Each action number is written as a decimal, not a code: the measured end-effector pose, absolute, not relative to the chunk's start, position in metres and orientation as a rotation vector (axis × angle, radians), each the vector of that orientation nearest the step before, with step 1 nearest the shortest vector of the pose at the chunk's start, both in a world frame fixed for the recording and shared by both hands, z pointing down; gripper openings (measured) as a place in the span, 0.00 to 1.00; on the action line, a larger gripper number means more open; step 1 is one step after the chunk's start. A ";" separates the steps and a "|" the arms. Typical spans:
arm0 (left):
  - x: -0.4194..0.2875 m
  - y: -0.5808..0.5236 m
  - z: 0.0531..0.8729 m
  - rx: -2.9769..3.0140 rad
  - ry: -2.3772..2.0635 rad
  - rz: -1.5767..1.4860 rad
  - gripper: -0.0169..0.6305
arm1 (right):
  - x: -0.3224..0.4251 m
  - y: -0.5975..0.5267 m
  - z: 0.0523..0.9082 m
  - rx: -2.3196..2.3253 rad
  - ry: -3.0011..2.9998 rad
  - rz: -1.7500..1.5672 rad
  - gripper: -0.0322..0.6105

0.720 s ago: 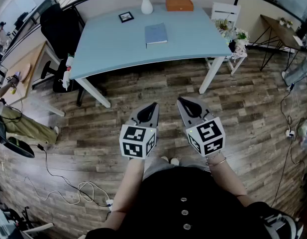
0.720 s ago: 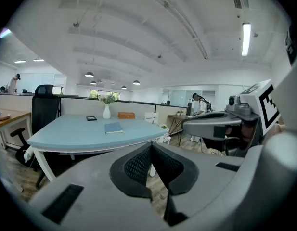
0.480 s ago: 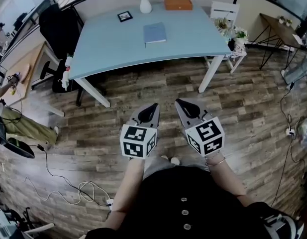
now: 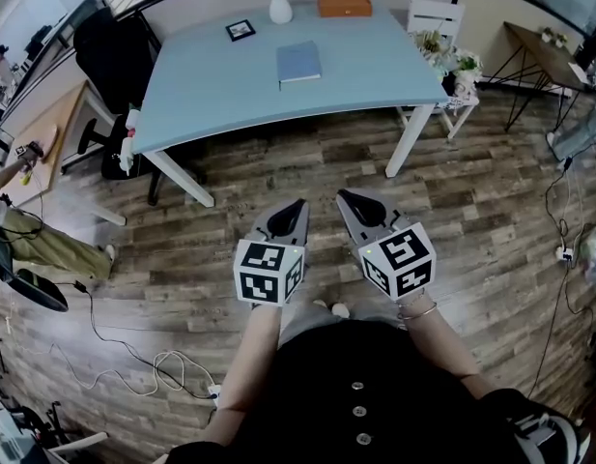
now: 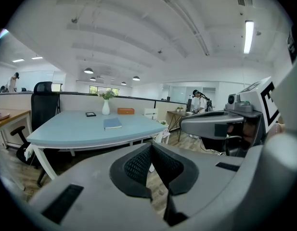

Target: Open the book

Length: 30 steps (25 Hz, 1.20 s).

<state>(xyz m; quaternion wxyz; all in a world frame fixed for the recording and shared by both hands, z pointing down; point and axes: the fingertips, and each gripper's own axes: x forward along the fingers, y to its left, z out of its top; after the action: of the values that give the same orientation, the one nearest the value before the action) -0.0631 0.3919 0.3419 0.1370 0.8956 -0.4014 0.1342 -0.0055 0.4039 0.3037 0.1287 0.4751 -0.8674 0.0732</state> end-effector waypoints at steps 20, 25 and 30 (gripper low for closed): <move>-0.013 0.389 0.338 2.693 -1.120 0.408 0.37 | 0.034 0.402 0.328 1.307 -2.543 0.264 0.05; -0.014 0.379 0.332 2.718 -1.172 0.369 0.42 | 0.040 0.394 0.338 1.303 -2.545 0.300 0.05; -0.022 0.360 0.331 2.721 -1.211 0.354 0.45 | 0.040 0.377 0.341 1.305 -2.546 0.313 0.05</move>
<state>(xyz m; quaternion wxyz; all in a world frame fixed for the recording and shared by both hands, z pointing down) -0.0220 0.3596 0.3309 0.0711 0.9049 -0.4027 0.1176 0.0401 0.3773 0.3413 0.1315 0.4496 -0.8769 0.1079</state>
